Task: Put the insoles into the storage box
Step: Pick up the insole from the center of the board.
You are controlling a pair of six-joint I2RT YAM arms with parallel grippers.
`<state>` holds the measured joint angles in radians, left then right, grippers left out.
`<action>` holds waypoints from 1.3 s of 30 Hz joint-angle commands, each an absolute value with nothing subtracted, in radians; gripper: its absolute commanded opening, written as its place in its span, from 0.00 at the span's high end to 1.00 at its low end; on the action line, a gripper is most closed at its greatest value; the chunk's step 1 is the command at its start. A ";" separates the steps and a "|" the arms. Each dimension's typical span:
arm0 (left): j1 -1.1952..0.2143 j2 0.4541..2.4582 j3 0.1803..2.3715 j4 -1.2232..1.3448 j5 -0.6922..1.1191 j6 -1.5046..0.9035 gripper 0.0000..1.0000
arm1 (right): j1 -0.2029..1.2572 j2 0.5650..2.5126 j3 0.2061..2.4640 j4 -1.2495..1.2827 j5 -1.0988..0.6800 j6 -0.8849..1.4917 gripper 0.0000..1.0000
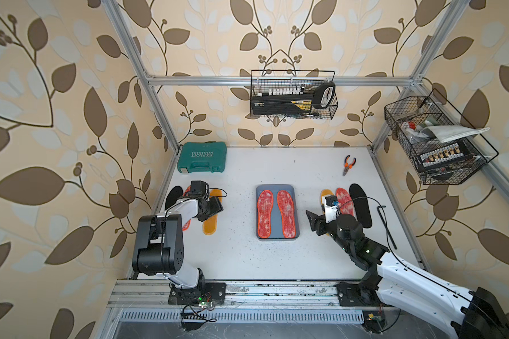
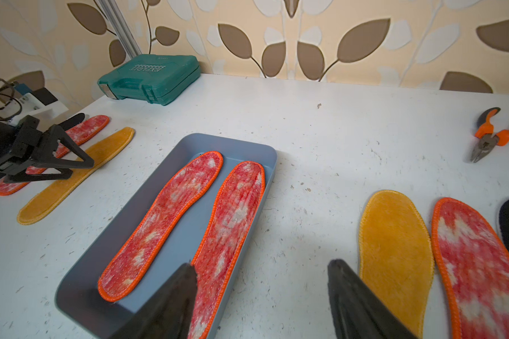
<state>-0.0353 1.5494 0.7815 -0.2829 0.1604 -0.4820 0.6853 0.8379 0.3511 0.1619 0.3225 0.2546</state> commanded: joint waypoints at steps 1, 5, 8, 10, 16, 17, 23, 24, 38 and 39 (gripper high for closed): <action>-0.114 1.550 0.754 -0.285 0.187 -0.567 0.33 | 0.690 0.841 0.355 0.180 0.367 0.272 0.27; -0.241 1.532 0.714 -0.197 0.194 -0.698 0.33 | 0.689 0.846 0.353 0.190 0.374 0.275 0.27; -0.345 1.534 0.710 -0.170 0.144 -0.781 0.33 | 0.689 0.855 0.354 0.196 0.376 0.275 0.27; -0.397 1.539 0.718 -0.163 0.117 -0.821 0.33 | 0.689 0.860 0.355 0.198 0.373 0.272 0.27; -0.443 1.450 0.760 -0.193 0.094 -0.836 0.27 | 0.689 0.854 0.359 0.192 0.360 0.263 0.27; -0.443 1.399 0.763 -0.200 0.095 -0.826 0.26 | 0.689 0.850 0.357 0.191 0.359 0.263 0.27; -0.441 1.192 0.798 -0.323 -0.001 -0.701 0.18 | 0.689 0.849 0.357 0.190 0.346 0.263 0.26; -0.433 1.160 0.789 -0.331 -0.018 -0.679 0.16 | 0.689 0.855 0.360 0.190 0.345 0.262 0.26; -0.210 1.219 0.670 -0.226 0.179 -0.553 0.18 | 0.689 0.893 0.382 0.180 0.315 0.262 0.26; -0.210 1.241 0.672 -0.218 0.185 -0.544 0.18 | 0.689 0.898 0.384 0.179 0.314 0.262 0.26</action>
<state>-0.2104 1.2144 0.6670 -0.2600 0.1280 -0.6014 0.6853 0.8871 0.3546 0.1768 0.3244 0.2642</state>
